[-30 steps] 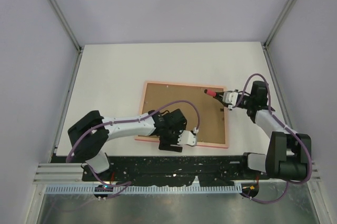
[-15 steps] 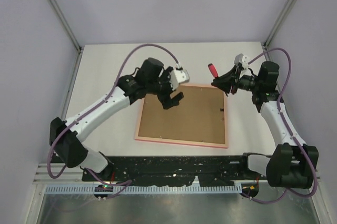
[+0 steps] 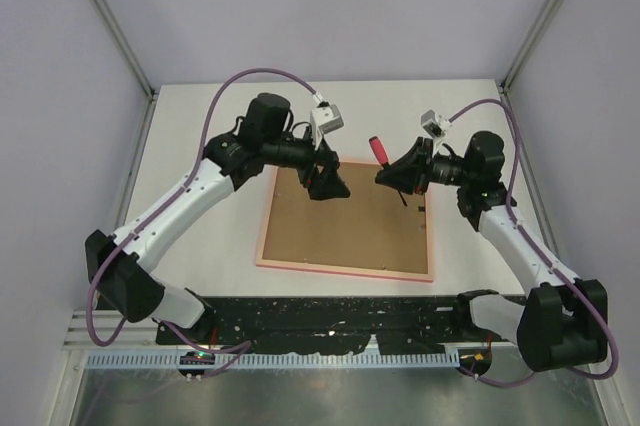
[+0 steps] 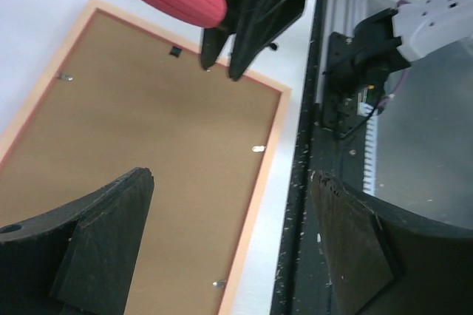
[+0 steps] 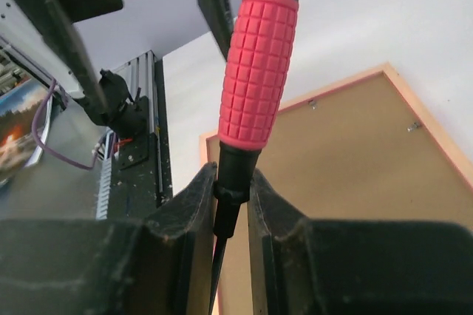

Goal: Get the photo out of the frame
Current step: Adjust the screwdriver.

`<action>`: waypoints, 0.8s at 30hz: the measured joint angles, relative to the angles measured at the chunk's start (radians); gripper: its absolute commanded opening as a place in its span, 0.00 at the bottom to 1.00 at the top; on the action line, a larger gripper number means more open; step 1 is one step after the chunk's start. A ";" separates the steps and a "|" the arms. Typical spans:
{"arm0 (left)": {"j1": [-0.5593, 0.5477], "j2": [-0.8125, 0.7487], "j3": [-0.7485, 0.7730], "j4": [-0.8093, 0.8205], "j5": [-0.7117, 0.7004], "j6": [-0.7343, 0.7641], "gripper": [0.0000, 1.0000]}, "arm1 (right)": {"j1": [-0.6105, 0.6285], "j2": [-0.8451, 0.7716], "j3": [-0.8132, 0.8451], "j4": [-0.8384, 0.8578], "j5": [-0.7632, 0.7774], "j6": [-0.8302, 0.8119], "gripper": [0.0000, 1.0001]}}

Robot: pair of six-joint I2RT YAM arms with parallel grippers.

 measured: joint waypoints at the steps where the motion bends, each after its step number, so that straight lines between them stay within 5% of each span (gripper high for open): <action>1: 0.000 0.000 -0.008 0.017 0.028 -0.030 0.95 | 0.000 0.010 -0.027 0.101 0.021 0.115 0.08; 6: 0.001 0.006 -0.034 0.095 0.114 -0.162 0.95 | 0.006 0.100 -0.095 0.534 0.152 0.597 0.08; 10: 0.001 0.031 -0.035 0.179 0.139 -0.267 0.95 | 0.037 0.149 -0.101 0.761 0.262 0.829 0.08; 24: 0.001 0.206 -0.026 0.368 0.139 -0.502 0.83 | 0.141 0.277 -0.068 1.013 0.391 1.021 0.08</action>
